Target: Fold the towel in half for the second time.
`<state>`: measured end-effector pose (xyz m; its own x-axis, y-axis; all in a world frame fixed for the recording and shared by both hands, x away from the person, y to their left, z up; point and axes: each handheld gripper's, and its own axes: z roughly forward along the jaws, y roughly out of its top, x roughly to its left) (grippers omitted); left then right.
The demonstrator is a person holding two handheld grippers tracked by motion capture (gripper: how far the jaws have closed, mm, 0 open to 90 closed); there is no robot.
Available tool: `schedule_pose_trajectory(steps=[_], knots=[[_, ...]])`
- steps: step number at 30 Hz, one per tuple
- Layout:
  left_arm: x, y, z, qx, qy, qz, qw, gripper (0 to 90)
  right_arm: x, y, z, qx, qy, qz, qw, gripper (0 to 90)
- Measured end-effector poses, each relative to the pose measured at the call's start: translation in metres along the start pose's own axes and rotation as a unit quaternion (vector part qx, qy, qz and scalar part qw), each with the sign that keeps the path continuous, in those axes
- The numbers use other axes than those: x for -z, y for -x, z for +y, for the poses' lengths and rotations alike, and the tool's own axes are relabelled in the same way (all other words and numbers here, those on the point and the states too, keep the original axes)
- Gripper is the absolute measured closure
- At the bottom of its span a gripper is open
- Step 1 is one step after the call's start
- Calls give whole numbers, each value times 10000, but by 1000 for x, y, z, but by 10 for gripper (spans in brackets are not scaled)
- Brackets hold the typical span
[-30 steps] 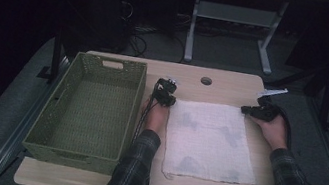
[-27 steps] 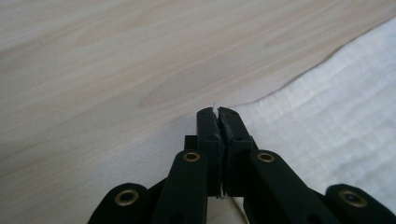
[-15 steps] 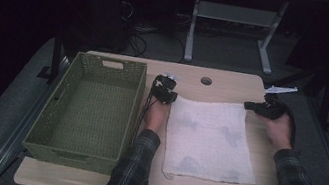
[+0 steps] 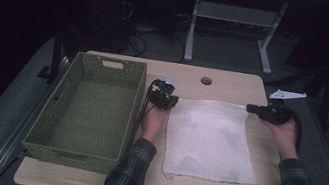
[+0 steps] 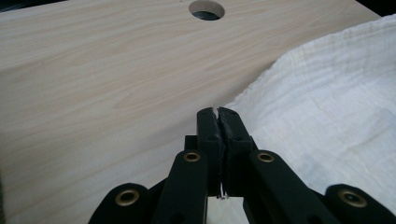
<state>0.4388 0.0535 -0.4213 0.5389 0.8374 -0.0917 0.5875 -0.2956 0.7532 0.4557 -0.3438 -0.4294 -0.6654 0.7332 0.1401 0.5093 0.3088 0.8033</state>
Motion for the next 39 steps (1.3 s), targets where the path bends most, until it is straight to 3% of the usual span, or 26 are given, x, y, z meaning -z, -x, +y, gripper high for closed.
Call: schedule_pose_trajectory(steps=[8, 14, 16, 23, 39], knots=[[16, 9, -12, -64, 25, -105, 9999, 882, 11, -17, -17, 203, 15, -30, 9998, 872], [26, 13, -27, -181, -14, -8, 9998, 881, 20, -30, -35, 313, 89, -24, 9995, 872], [30, 13, -31, -224, -47, 58, 9997, 881, 22, -32, -41, 348, 2, -112, 9993, 872], [42, 21, -42, -353, -27, 70, 9994, 882, 34, -32, -53, 119, 134, -40, 9998, 873], [68, 48, -65, -388, -15, -7, 9992, 882, 58, -52, -70, 205, 52, -130, 9997, 872]])
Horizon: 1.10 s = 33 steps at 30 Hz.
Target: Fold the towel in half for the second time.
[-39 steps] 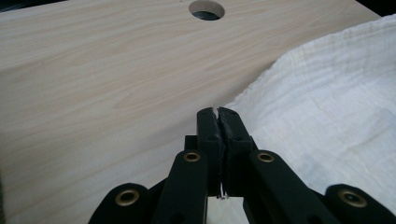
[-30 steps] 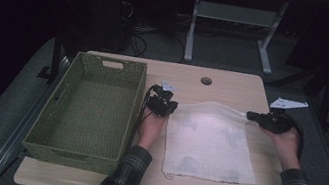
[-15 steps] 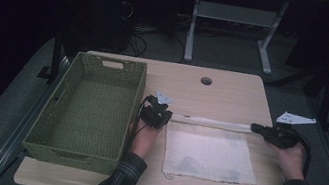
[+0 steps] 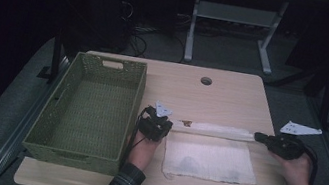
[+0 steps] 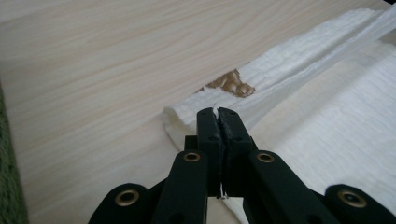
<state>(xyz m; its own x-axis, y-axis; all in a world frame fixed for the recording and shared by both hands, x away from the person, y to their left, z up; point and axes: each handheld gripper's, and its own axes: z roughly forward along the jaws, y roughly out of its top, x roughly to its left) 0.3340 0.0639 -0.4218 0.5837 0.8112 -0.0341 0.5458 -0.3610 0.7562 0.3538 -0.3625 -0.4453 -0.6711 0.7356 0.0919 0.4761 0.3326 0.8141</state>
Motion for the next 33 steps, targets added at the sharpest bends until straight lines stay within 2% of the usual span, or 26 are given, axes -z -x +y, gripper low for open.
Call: schedule_pose_trajectory(steps=[13, 20, 23, 29, 33], knots=[[21, 19, -19, -175, -50, -69, 9998, 882, 25, -24, -17, 81, -9, 139, 9999, 872], [32, 26, -31, -151, -4, -231, 9996, 882, 36, -35, -27, 101, 14, 258, 9996, 871], [34, 32, -35, -271, -55, -234, 9993, 881, 39, -39, -33, 101, -22, 270, 9996, 872], [45, 36, -42, -173, 27, -226, 9996, 881, 48, -48, -45, 52, -29, 395, 9992, 872], [45, 36, -47, -155, -62, -284, 9995, 882, 48, -53, -49, 123, -114, 451, 9988, 872]])
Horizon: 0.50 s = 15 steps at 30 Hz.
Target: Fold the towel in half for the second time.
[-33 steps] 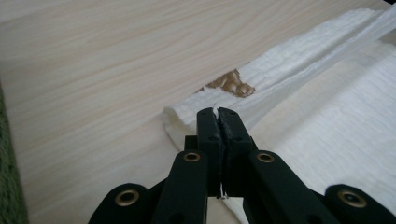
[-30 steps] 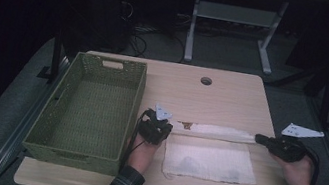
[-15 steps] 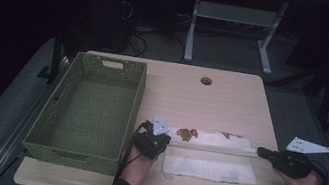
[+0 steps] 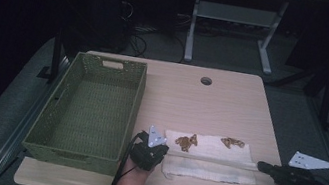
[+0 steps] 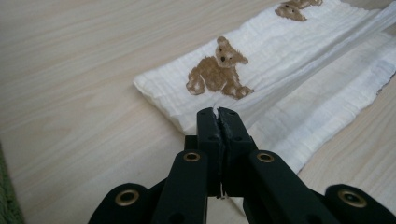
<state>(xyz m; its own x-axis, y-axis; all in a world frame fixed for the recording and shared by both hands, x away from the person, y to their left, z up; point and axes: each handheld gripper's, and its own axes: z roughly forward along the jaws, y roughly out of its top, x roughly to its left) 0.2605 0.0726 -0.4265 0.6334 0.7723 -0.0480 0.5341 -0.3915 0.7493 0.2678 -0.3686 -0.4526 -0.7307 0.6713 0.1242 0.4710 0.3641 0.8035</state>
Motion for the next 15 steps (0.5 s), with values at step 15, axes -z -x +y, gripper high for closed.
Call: schedule_pose_trajectory(steps=[15], knots=[[-4, 8, -18, -181, -530, -337, 9979, 881, 2, -11, -15, 47, -294, 118, 9995, 871]])
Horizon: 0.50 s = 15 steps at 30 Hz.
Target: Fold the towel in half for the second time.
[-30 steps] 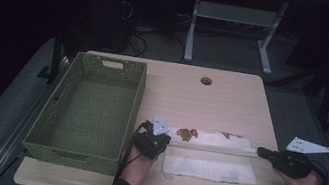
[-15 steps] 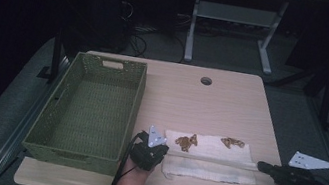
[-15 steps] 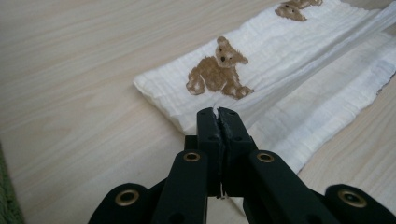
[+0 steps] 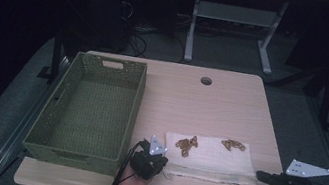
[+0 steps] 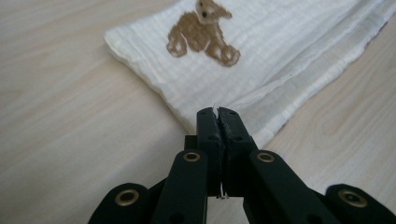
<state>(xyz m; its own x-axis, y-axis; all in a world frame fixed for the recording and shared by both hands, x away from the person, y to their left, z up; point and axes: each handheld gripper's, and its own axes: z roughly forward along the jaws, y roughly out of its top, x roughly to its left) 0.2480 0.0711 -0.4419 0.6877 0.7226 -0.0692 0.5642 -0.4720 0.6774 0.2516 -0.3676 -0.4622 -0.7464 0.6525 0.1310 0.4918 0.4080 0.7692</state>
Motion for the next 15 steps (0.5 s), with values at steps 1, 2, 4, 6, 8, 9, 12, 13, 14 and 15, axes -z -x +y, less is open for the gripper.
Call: schedule_pose_trajectory(steps=[1, 2, 4, 6, 8, 9, 12, 13, 14, 15], knots=[[0, 0, 0, -15, -16, -5, 10000, 880, 0, 0, -1, -20, -3, 11, 10000, 871], [1, 1, -1, -19, -25, -38, 10000, 881, 1, 0, -1, -23, -3, 23, 10000, 871], [2, 2, -3, -41, -53, -39, 10000, 881, 1, -1, -2, -37, -26, 44, 10000, 870], [3, 2, -4, -41, -31, -54, 10000, 881, 1, -2, -3, 2, -63, 57, 10000, 871], [6, 4, -4, -31, 78, -55, 9999, 881, 2, -6, -4, 34, -58, 38, 10000, 870], [8, 5, -4, -15, 115, -74, 9999, 881, 4, -7, -5, 64, -49, 53, 10000, 868], [7, 4, -7, -56, 23, -158, 9999, 877, 7, -11, -8, 76, -39, 113, 9999, 866], [6, 4, -8, -28, -11, -200, 9998, 877, 8, -11, -10, 67, -85, 150, 9998, 863], [4, 5, -9, -16, -119, -239, 9996, 874, 7, -11, -12, 44, -123, 179, 9998, 860], [3, 5, -9, -55, -169, -216, 9996, 863, 5, -10, -14, 27, -222, 211, 9995, 847]])
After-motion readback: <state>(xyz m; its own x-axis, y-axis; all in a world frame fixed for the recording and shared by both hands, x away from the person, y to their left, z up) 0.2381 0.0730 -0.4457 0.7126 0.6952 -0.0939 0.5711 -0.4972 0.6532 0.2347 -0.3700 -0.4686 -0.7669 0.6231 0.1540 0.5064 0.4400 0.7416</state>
